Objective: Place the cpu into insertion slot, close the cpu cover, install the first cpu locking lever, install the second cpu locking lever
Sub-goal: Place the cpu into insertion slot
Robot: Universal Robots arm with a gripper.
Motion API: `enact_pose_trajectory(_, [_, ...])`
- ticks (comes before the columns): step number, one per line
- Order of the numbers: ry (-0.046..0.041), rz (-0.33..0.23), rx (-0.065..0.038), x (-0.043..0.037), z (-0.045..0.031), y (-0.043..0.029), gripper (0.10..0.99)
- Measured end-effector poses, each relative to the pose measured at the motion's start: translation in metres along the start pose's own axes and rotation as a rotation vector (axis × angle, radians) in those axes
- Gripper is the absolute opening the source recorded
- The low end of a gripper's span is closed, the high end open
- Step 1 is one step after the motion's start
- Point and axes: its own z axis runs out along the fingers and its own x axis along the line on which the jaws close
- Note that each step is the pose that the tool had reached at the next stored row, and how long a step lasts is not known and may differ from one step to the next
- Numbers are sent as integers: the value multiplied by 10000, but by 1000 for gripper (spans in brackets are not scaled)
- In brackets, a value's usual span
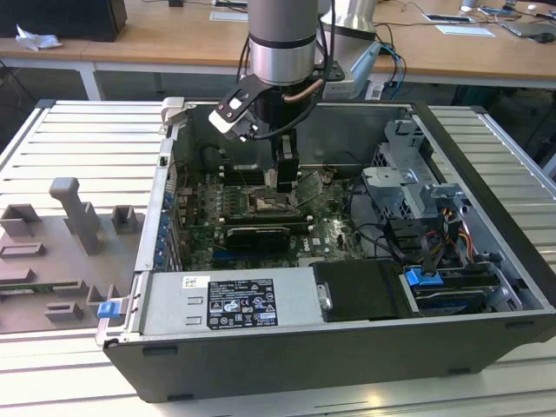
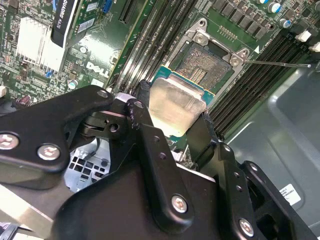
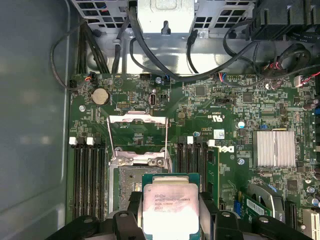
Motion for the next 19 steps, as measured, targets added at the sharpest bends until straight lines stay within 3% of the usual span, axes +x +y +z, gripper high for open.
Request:
enact_pose_trajectory(13, [0,1,24,-2,82,-7,537])
enact_pose_trajectory(19, [0,2,24,-3,189,-15,537])
